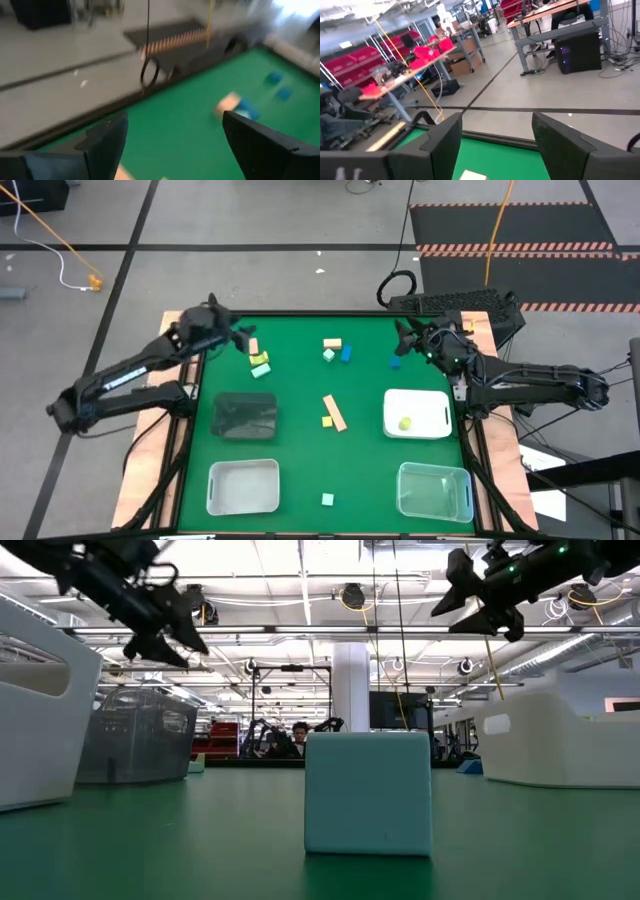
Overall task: Sort & place blocks by color
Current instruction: Put the top green block into the white bin
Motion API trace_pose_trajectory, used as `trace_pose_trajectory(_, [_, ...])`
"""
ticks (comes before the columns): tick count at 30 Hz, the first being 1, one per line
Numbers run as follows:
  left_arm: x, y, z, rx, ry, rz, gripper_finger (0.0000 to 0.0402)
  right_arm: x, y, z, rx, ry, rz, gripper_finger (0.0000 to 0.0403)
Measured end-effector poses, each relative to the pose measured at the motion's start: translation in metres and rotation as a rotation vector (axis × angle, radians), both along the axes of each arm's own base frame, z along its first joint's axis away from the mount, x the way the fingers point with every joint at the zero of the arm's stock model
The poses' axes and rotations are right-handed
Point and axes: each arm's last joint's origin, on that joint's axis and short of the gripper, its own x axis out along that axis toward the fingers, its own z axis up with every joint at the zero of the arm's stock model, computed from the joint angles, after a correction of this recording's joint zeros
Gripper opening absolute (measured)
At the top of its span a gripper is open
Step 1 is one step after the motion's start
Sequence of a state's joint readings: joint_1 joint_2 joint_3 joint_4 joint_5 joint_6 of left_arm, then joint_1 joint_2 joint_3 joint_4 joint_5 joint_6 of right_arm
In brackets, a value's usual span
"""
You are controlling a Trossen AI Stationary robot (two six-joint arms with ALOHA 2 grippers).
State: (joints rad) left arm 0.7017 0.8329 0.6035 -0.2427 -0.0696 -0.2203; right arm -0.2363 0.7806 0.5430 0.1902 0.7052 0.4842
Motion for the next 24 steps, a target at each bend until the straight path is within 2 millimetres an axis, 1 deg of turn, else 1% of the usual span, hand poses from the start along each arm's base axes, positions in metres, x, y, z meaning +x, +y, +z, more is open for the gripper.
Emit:
trace_pose_trajectory(4, [0.012,0.010,-0.021,-0.076,0.187,-0.040,0.0324,0.005,-0.001,-0.005,0.004,0.039,0.002,0.0231])
trace_pose_trajectory(7, [0.017,0.014,-0.035,-0.114,0.276,-0.064,0.0324,0.010,-0.002,-0.010,-0.003,0.088,0.006,0.0231])
trace_pose_trajectory(12, [0.024,0.020,-0.051,-0.173,0.353,-0.076,0.0323,0.016,-0.004,-0.018,-0.009,0.158,0.011,0.0231])
trace_pose_trajectory(18, [0.023,0.019,-0.068,-0.275,0.459,-0.079,0.0323,0.021,-0.009,-0.025,0.003,0.195,-0.009,0.0231])
trace_pose_trajectory(24, [0.023,0.019,-0.083,-0.407,0.499,-0.014,0.0323,0.020,-0.016,-0.027,0.008,0.197,-0.039,0.0231])
